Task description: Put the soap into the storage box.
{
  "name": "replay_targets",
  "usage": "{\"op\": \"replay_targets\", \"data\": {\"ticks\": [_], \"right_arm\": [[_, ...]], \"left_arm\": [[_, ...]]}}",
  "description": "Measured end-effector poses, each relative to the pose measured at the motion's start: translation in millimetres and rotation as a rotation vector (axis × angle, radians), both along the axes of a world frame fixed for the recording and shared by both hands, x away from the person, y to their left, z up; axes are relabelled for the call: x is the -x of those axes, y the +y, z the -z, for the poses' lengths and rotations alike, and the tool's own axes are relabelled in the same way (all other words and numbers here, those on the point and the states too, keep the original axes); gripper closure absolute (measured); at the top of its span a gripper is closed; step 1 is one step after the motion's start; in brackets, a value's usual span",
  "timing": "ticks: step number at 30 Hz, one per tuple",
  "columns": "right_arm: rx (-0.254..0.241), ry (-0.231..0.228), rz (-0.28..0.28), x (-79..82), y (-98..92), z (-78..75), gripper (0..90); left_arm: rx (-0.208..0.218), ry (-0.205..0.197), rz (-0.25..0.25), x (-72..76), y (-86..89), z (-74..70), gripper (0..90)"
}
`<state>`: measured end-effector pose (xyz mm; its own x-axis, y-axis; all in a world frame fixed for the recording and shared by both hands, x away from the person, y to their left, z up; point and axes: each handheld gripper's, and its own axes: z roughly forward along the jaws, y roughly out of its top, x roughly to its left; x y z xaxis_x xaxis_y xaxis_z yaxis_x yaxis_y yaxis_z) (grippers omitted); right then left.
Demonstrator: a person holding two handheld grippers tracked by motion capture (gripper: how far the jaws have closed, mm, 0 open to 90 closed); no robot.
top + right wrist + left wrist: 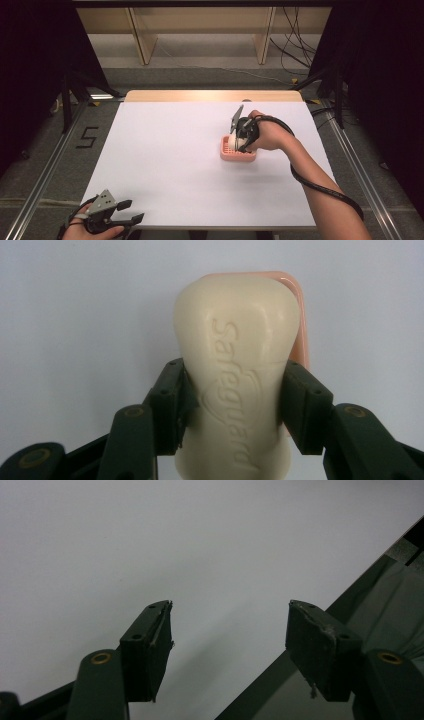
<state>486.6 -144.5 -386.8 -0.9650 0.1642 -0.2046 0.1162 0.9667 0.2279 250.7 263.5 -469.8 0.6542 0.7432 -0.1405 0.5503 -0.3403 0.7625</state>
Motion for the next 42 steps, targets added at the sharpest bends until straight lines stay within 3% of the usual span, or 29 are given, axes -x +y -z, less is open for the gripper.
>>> {"op": "replay_targets", "data": {"ticks": [11,13,24,27,28,32,34,42], "right_arm": [[-0.008,0.002,0.011,-1.5,1.5,1.5,50.6],[-0.017,0.014,0.033,-0.6,2.1,2.6,50.5],[-0.004,-0.015,-0.005,-6.8,1.8,5.7,50.6],[-0.02,0.014,0.043,-4.6,2.6,7.1,50.6],[-0.006,-0.004,0.02,-6.7,1.5,7.0,50.6],[-0.012,0.002,0.037,-6.3,1.1,7.6,50.6],[-0.007,-0.012,-0.007,-10.3,0.4,7.7,50.6],[-0.009,-0.011,0.028,-9.8,1.3,9.1,50.6]], "left_arm": [[-0.005,-0.003,0.005,-0.3,0.7,0.0,34.7],[-0.001,-0.003,0.001,-0.2,0.6,0.1,34.7],[-0.006,-0.001,0.006,-0.3,1.0,-0.3,34.7],[0.001,-0.011,-0.002,-0.1,0.2,0.4,34.6],[0.0,-0.008,0.001,-0.2,0.5,0.2,34.7],[0.0,-0.008,0.001,-0.3,0.5,0.2,34.7],[-0.007,0.0,0.007,-0.4,1.0,-0.4,34.7],[0.001,-0.01,-0.003,-0.1,0.3,0.4,34.7]]}}
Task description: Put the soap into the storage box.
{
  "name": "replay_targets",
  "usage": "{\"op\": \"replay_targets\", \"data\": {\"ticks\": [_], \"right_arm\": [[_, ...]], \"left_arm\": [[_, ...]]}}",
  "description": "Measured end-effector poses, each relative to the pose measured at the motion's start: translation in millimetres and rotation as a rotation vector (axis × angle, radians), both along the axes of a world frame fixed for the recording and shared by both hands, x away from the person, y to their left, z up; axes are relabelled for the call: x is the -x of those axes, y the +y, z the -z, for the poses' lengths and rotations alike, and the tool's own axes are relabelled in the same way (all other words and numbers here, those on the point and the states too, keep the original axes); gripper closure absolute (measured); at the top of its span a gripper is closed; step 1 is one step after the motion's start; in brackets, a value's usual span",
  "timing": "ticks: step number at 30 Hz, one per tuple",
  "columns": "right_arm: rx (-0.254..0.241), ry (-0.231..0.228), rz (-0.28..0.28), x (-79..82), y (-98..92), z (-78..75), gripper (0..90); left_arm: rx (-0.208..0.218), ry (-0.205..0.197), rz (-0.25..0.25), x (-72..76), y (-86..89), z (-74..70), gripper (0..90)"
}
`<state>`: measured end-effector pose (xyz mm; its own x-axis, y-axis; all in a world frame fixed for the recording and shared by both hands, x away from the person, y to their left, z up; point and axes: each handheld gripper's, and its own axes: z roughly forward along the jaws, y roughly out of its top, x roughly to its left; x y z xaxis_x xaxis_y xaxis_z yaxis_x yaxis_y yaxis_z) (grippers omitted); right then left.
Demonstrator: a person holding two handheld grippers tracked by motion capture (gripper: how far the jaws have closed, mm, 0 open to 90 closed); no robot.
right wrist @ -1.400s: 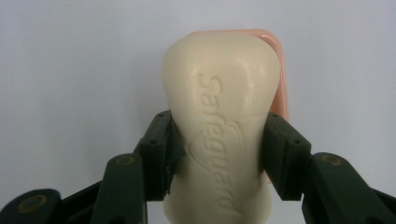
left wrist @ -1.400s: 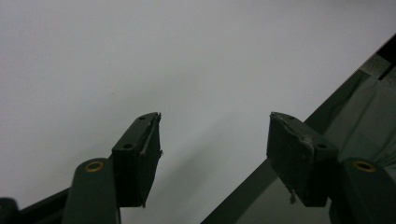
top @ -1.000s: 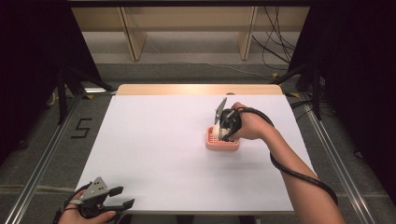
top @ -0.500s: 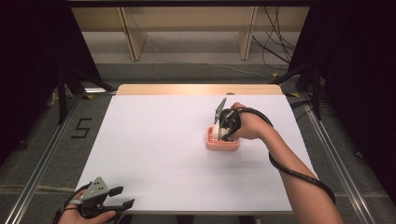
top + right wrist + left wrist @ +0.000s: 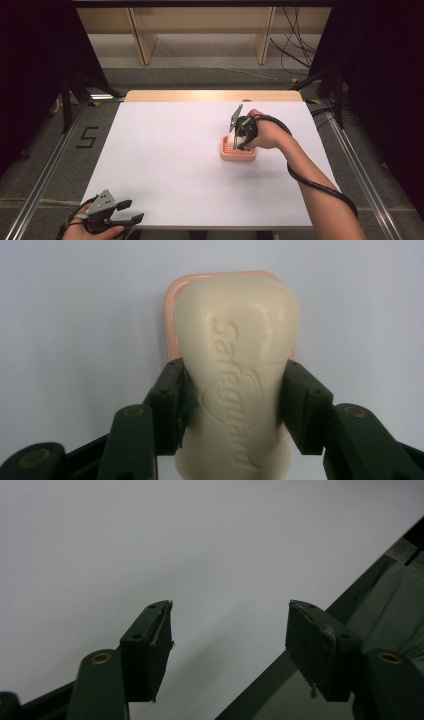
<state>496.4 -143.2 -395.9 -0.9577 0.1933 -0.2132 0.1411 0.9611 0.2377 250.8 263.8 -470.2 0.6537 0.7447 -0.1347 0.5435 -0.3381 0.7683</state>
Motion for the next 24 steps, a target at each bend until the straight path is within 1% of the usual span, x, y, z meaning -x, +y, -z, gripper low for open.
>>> {"op": "replay_targets", "data": {"ticks": [1,2,3,4,6,7,8,10,12,13,14,16,17,18,19,20,21,23,24], "right_arm": [[0.0,0.0,0.0,0.0,0.0,0.0,50.6],[0.001,0.001,0.0,-0.2,0.2,0.2,50.6],[0.003,-0.005,-0.007,-1.3,0.2,1.0,50.6],[0.002,0.0,0.004,-1.2,0.8,1.8,50.5],[-0.001,-0.002,-0.02,-4.1,0.1,2.7,50.6],[0.001,0.007,0.019,-1.2,0.9,2.9,50.6],[0.003,-0.004,-0.001,-2.9,1.0,3.6,50.6],[0.005,-0.004,0.008,-2.5,1.6,4.7,50.6],[0.0,-0.002,0.005,-2.8,1.6,5.1,50.6],[-0.001,0.002,0.013,-3.1,1.5,5.5,50.6],[-0.004,0.006,0.011,-3.1,1.7,5.8,50.6],[0.0,0.006,0.015,-3.5,1.9,6.5,50.6],[0.0,0.006,0.014,-3.9,1.9,6.9,50.6],[-0.001,0.0,-0.005,-5.7,1.5,7.7,50.6],[-0.003,0.002,0.003,-4.9,2.2,7.7,50.6],[-0.003,0.002,0.003,-4.9,2.2,7.7,50.6],[-0.001,0.001,0.001,-5.3,2.3,8.0,50.6],[0.002,0.004,0.009,-5.5,2.4,8.9,50.5],[0.003,-0.006,-0.009,-7.4,1.9,9.9,50.6]], "left_arm": [[0.0,0.008,0.005,0.0,0.3,-0.6,34.7],[-0.008,0.006,0.009,-0.3,0.9,-0.9,34.7],[-0.002,0.006,0.005,-0.1,0.4,-0.5,34.7],[-0.005,0.007,0.007,-0.1,0.7,-0.7,34.7],[-0.003,0.007,0.006,0.0,0.5,-0.6,34.7],[-0.006,0.007,0.008,-0.2,0.7,-0.7,34.7],[-0.006,0.006,0.008,-0.1,0.8,-0.7,34.7],[-0.005,0.006,0.007,-0.1,0.7,-0.7,34.7],[0.004,-0.003,-0.003,0.1,-0.2,0.1,34.7],[-0.004,0.008,0.007,-0.1,0.6,-0.9,34.7],[-0.001,-0.004,-0.002,0.0,0.1,-0.1,34.7],[0.002,0.006,0.003,0.1,0.1,-0.5,34.7],[0.0,0.007,0.004,0.1,0.3,-0.7,34.7],[0.001,-0.003,-0.001,0.0,0.1,-0.1,34.7],[-0.016,-0.002,0.011,-0.5,1.5,-0.7,34.7],[-0.007,-0.003,0.005,-0.3,0.8,-0.3,34.7],[-0.009,0.007,0.01,-0.3,1.1,-1.0,34.7],[-0.006,0.006,0.008,-0.2,0.8,-0.6,34.7],[-0.005,0.007,0.007,-0.2,0.7,-0.7,34.7]]}}
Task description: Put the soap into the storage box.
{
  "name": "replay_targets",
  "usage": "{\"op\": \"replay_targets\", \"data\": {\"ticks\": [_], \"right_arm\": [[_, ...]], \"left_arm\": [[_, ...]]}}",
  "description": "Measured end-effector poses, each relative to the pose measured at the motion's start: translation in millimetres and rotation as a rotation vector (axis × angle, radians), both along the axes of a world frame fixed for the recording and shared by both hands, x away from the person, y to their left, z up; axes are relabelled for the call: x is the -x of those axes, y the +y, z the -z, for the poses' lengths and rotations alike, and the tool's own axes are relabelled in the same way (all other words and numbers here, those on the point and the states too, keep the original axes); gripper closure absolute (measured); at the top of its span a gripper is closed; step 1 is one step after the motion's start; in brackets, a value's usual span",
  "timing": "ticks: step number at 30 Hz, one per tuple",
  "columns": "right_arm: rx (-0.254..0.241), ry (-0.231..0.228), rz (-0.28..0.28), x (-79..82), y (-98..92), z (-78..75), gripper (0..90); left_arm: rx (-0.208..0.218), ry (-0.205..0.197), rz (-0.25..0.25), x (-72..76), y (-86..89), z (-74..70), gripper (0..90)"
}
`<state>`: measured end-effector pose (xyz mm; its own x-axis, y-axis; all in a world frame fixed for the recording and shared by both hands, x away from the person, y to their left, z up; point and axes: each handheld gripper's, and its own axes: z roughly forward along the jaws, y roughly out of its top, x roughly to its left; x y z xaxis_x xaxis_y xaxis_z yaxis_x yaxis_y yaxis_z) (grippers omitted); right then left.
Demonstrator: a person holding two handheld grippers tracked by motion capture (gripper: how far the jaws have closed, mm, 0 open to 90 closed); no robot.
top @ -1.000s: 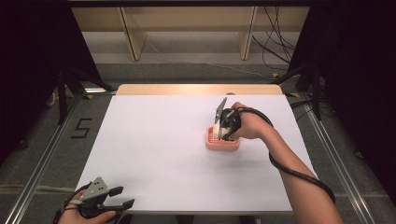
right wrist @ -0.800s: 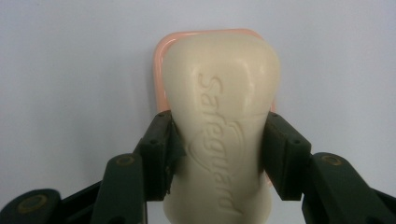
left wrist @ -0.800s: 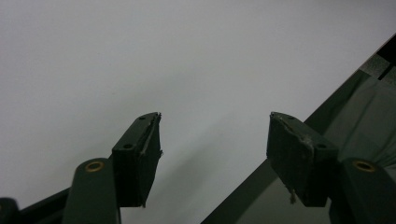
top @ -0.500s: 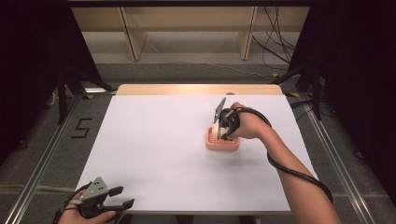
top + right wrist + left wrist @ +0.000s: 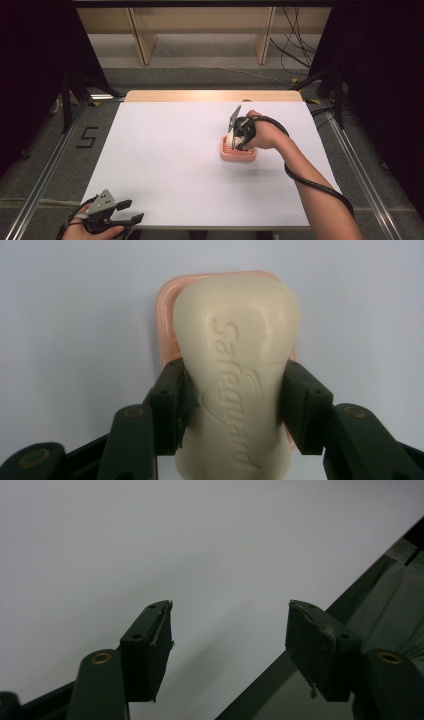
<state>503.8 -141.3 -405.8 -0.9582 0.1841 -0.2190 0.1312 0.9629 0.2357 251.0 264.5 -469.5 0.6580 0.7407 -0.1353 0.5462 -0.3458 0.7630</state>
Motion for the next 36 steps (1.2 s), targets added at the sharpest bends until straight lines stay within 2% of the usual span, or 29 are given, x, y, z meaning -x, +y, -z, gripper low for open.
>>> {"op": "replay_targets", "data": {"ticks": [2,6,7,8,11,13,14,15,16,26,27,28,29,30,36], "right_arm": [[-0.003,0.013,0.021,1.5,1.2,0.2,50.6],[0.003,0.011,0.011,0.2,1.9,1.6,50.6],[-0.02,0.031,0.04,1.9,3.2,2.8,50.6],[-0.02,0.025,0.034,1.8,3.5,3.0,50.6],[-0.02,0.032,0.043,1.1,4.0,5.2,50.6],[-0.019,0.03,0.044,0.4,4.2,5.7,50.6],[-0.017,0.026,0.04,0.1,4.4,5.8,50.6],[-0.019,0.028,0.039,0.0,4.5,6.2,50.6],[-0.015,0.029,0.04,-0.2,5.0,6.8,50.6],[-0.015,0.043,0.055,-2.1,6.4,9.1,50.6],[-0.014,0.032,0.043,-2.7,6.4,9.4,50.6],[-0.016,0.034,0.048,-2.8,6.5,9.6,50.5],[-0.02,0.046,0.048,-3.8,6.2,10.3,50.6],[-0.017,0.035,0.045,-4.2,6.4,11.1,50.6],[-0.012,0.039,0.052,-6.4,5.6,15.5,50.5]], "left_arm": [[0.006,-0.002,-0.003,0.0,-0.4,0.2,34.7],[-0.003,-0.001,0.002,-0.2,0.2,0.0,34.7],[-0.002,-0.002,0.002,-0.2,0.1,0.0,34.7],[0.001,-0.002,0.0,-0.1,0.0,0.1,34.7],[-0.02,-0.001,0.013,-0.5,1.7,-0.7,34.7],[-0.019,-0.001,0.013,-0.6,1.6,-0.7,34.7],[0.001,-0.002,-0.001,-0.1,0.0,0.1,34.7],[0.0,-0.002,0.001,-0.2,0.2,0.0,34.7],[-0.02,-0.001,0.014,-0.6,1.7,-0.7,34.7],[-0.001,-0.008,-0.001,-0.1,0.5,0.2,34.7],[-0.026,-0.018,0.008,-1.4,1.9,-0.2,34.7],[-0.002,-0.009,-0.001,-0.1,0.5,0.2,34.7],[-0.039,-0.024,0.014,-2.2,2.7,-0.4,34.7],[-0.044,-0.033,0.013,-2.6,2.9,-0.3,34.7],[-0.041,-0.029,0.012,-2.4,3.0,-0.4,34.8]]}}
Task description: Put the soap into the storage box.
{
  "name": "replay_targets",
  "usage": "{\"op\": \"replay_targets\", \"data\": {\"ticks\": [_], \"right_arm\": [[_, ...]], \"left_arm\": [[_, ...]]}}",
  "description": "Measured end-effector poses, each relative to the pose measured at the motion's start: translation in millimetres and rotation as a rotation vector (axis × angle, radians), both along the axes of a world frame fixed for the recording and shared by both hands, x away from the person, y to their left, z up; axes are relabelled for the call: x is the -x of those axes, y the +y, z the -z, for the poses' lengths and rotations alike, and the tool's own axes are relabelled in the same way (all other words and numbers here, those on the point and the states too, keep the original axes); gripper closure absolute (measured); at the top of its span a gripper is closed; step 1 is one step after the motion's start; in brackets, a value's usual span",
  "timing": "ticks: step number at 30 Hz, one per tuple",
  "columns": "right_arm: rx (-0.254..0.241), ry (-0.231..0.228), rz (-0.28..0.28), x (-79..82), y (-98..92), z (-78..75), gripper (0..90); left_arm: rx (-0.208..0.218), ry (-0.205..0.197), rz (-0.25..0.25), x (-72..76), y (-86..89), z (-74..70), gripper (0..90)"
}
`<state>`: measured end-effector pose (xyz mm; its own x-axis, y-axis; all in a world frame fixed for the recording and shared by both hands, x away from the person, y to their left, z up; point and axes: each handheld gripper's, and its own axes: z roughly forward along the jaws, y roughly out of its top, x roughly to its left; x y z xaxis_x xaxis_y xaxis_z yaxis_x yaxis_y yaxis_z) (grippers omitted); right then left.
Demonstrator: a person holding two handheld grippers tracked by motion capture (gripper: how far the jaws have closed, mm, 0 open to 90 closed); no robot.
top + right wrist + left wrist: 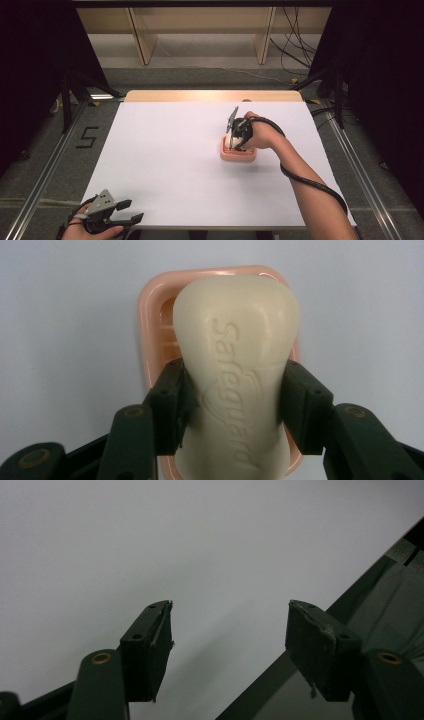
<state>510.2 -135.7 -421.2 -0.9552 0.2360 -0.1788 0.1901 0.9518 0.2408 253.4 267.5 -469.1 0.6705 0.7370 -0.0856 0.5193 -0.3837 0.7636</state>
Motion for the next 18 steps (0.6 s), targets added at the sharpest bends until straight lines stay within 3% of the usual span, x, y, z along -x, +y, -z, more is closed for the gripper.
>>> {"op": "replay_targets", "data": {"ticks": [18], "right_arm": [[0.014,-0.001,0.01,-3.1,-2.0,5.3,50.4]], "left_arm": [[-0.001,0.0,0.002,-0.1,0.1,0.1,34.8]]}}
